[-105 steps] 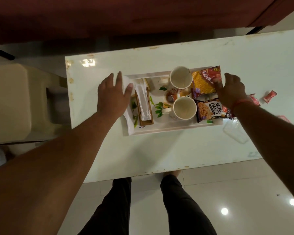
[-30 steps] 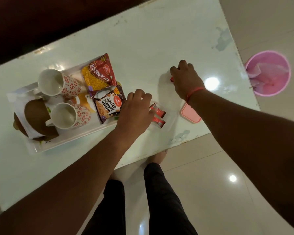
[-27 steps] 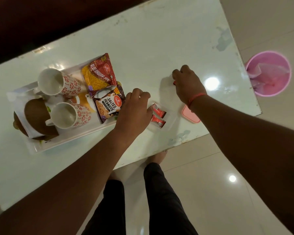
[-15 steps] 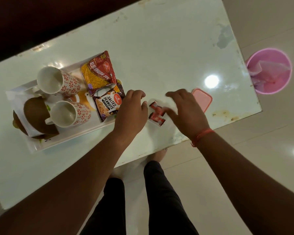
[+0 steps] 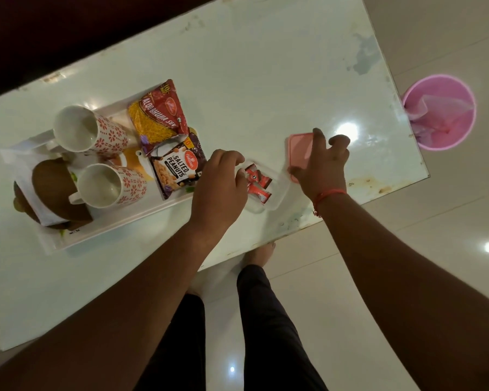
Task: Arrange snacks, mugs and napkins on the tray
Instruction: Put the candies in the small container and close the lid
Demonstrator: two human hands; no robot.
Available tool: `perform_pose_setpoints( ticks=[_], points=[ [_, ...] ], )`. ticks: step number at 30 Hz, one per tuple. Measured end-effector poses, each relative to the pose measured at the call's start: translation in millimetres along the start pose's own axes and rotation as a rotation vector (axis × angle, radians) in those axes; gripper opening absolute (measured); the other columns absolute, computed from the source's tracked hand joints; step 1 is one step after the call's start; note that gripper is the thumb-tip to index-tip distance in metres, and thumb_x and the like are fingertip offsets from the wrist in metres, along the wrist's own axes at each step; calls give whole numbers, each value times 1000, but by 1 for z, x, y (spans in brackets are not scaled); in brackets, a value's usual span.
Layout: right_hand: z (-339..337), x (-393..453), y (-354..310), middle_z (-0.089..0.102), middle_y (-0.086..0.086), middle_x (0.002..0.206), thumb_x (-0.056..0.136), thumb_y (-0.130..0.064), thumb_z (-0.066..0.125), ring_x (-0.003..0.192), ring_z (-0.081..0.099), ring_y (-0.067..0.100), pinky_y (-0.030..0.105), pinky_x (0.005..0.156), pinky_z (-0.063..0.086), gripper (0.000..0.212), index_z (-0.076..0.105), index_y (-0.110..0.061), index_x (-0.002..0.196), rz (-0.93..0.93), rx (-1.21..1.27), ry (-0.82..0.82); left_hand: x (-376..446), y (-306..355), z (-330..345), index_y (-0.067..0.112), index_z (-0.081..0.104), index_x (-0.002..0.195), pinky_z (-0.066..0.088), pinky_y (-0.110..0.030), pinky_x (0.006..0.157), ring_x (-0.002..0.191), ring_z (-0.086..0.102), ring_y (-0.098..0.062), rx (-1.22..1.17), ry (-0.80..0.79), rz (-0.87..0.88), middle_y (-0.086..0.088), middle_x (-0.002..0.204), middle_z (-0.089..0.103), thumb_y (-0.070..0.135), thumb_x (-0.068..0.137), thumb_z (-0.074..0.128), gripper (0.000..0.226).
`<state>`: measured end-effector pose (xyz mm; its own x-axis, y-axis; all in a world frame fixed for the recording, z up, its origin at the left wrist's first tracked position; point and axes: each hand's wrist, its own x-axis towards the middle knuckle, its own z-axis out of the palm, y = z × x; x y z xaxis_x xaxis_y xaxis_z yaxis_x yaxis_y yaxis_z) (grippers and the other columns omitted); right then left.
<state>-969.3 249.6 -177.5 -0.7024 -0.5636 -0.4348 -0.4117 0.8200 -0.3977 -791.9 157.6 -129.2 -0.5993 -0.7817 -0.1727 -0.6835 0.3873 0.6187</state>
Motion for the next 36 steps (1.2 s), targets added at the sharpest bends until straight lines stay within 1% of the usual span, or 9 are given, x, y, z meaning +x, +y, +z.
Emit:
perform_pose_setpoints(
  ticks=[3, 7, 9, 12, 15, 18, 26, 30, 36],
  points=[
    [-10, 4, -5, 38, 15, 139, 85, -2, 66, 126, 48, 35, 43, 107, 44, 85, 21, -23, 154, 44, 219, -21, 0, 0, -3, 13, 60, 111, 48, -22, 78, 101, 58, -16, -56, 18, -23, -3, 114, 58, 13, 94, 57, 17],
    [-35, -13, -17, 65, 7, 115, 85, -1, 57, 102, 62, 26, 33, 84, 49, 63, 39, -21, 142, -210, 114, 251, 2, 8, -6, 24, 58, 104, 48, -10, 73, 94, 60, 0, -359, -17, -205, 9, 106, 60, 21, 97, 54, 9],
    [-40, -31, -31, 66, 7, 102, 84, 2, 57, 91, 59, 26, 35, 74, 52, 43, 57, -16, 124, -466, 6, 368, 5, 16, -8, 23, 59, 104, 57, -21, 77, 96, 67, -7, -738, -113, -431, 3, 106, 67, 34, 98, 53, 14],
    [-30, -66, -45, 62, 10, 93, 86, -3, 54, 84, 53, 29, 41, 69, 45, 27, 68, -11, 108, -739, -169, 282, 6, 20, -11, 18, 61, 109, 61, -41, 72, 93, 72, -26, -1147, -169, -700, -11, 107, 69, 48, 92, 56, 35],
    [-16, -94, -43, 60, 14, 118, 85, -22, 65, 107, 54, 34, 44, 90, 44, 31, 66, -13, 115, -756, -191, 105, 2, 14, -12, 27, 63, 100, 59, -32, 63, 93, 68, -21, -972, -86, -728, -4, 108, 67, 23, 92, 60, 8],
    [-12, -102, -30, 44, 15, 144, 82, -52, 63, 132, 39, 33, 47, 110, 34, 60, 55, -17, 129, -609, -123, -26, -4, 4, -10, 34, 58, 96, 60, -29, 65, 93, 64, -13, -775, -71, -684, 6, 104, 66, 17, 93, 58, 18],
    [6, -92, -14, 53, 11, 134, 72, -49, 79, 119, 49, 28, 42, 101, 46, 90, 39, -10, 143, -474, -141, 53, 2, 4, 1, 27, 59, 106, 44, -9, 64, 86, 60, 0, -334, -44, -355, 19, 94, 61, 13, 95, 58, 18],
    [18, -79, -17, 56, 15, 128, 70, -48, 81, 116, 50, 32, 44, 101, 46, 97, 38, -3, 145, -426, -205, 65, 12, 5, 7, 12, 64, 115, 50, -23, 79, 101, 61, -17, 6, -21, -156, -4, 114, 66, 6, 93, 58, 24],
    [32, -73, -19, 54, 15, 128, 68, -42, 85, 117, 48, 33, 42, 100, 47, 93, 42, -5, 141, -401, -155, 43, 22, 0, 12, 10, 56, 118, 50, -30, 73, 101, 62, -27, 282, -130, -79, -11, 116, 60, 10, 91, 63, 28]
  ],
)
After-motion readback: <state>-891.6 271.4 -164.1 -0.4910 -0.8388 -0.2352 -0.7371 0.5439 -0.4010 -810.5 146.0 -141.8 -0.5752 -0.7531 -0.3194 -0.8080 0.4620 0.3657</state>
